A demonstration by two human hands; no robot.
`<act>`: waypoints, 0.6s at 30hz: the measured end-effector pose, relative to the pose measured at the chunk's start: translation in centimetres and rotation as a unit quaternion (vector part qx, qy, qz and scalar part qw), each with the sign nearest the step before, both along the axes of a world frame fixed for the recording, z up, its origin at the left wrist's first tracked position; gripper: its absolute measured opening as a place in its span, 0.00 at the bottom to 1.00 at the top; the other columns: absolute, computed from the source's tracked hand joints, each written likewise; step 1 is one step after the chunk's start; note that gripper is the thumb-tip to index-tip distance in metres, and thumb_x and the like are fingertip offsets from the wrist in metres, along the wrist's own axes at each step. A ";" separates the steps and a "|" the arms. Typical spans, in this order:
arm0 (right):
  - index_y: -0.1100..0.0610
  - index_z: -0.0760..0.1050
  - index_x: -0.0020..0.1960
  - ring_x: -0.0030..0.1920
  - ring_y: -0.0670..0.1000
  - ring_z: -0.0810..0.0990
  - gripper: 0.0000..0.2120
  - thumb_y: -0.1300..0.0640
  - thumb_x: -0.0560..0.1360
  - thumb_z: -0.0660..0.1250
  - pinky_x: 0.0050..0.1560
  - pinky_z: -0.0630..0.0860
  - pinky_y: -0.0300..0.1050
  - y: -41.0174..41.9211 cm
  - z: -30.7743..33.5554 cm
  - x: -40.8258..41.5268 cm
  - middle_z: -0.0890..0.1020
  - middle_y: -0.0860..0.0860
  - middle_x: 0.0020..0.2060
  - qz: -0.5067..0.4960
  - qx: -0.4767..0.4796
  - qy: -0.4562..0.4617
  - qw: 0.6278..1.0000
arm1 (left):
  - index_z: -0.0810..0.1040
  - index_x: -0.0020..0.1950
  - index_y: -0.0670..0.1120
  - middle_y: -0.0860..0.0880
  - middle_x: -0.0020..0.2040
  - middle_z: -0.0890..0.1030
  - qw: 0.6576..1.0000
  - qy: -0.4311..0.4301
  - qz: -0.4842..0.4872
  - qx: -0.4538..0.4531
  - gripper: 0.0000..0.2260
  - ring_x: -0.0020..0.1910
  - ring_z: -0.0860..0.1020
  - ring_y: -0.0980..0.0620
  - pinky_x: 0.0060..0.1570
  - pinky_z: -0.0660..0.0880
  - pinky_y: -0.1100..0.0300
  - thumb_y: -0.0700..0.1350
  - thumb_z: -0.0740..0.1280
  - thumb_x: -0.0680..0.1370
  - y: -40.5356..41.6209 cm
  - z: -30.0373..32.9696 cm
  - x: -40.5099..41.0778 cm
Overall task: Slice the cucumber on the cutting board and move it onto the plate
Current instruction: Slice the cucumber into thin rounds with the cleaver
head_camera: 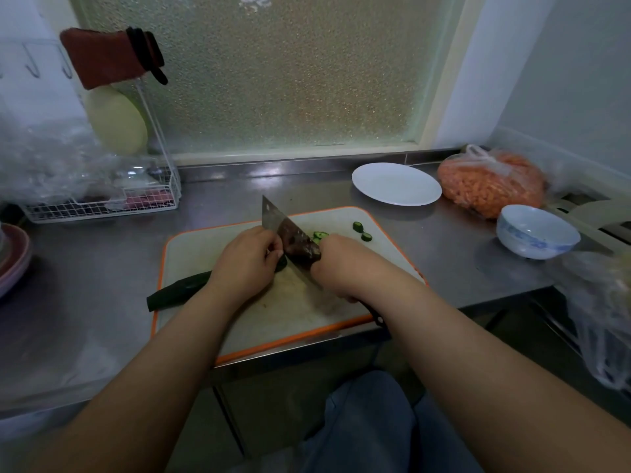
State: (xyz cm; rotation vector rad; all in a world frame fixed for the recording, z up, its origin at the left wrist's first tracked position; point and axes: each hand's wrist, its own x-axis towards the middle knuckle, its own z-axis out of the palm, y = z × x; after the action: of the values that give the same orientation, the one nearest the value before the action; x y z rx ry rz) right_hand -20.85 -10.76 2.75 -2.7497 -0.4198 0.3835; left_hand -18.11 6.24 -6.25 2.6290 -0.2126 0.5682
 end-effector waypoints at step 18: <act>0.62 0.73 0.60 0.56 0.60 0.78 0.12 0.61 0.78 0.59 0.45 0.71 0.45 1.5 -3.0 0.6 0.79 0.59 0.57 -0.034 -0.025 0.029 0.999 | 0.74 0.43 0.46 0.52 0.40 0.71 1.000 -0.005 -0.003 0.015 0.03 0.41 0.69 0.50 0.38 0.60 0.59 0.42 0.67 0.74 0.0 0.2 -0.1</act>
State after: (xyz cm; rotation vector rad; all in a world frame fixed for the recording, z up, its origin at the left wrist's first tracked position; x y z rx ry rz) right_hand -20.21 -9.30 -0.23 -2.7843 -0.3055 0.4623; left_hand -18.21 6.22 -6.04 2.6551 -0.2328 0.5808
